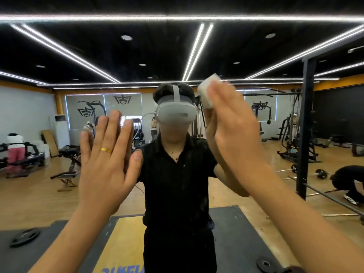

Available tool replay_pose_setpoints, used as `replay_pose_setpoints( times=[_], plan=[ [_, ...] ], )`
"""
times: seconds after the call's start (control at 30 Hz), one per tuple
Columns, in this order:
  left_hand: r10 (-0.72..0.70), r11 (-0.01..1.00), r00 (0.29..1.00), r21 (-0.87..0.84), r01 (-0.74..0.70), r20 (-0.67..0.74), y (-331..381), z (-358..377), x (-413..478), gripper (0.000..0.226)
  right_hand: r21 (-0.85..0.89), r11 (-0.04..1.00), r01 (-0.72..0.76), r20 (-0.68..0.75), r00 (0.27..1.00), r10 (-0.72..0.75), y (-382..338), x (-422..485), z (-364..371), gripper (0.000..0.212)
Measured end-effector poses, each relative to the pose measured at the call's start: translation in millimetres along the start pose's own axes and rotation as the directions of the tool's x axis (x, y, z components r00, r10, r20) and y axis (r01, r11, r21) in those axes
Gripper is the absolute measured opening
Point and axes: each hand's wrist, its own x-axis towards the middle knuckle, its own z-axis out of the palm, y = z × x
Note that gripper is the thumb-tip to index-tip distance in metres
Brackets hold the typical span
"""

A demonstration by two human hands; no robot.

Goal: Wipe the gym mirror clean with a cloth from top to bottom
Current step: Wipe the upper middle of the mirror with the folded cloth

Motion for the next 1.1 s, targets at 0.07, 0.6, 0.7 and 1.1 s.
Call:
replay_pose_setpoints(
  times=[0.07,0.6,0.7,1.1],
  plan=[
    [-0.003,1.000,1.000,-0.001,0.003,0.002,-0.2,0.1,-0.5,0.063,0.030,0.996,-0.081,-0.042,0.996,0.083,-0.6,7.6,2.1,0.050],
    [-0.014,1.000,0.999,-0.007,0.014,0.032,-1.5,2.3,-2.0,0.064,0.111,0.987,-0.116,-0.081,0.989,0.126,-1.1,-10.1,8.8,0.050],
    [-0.011,1.000,1.000,-0.014,0.011,0.029,-1.8,2.2,-1.5,0.064,0.091,0.993,-0.071,0.014,0.997,0.070,-46.3,-41.1,32.0,0.070],
    [-0.016,0.998,1.000,-0.053,0.017,0.020,-2.9,2.8,-1.9,0.063,0.007,0.999,-0.043,-0.031,0.999,0.043,-27.5,-12.7,18.3,0.053]
  ],
)
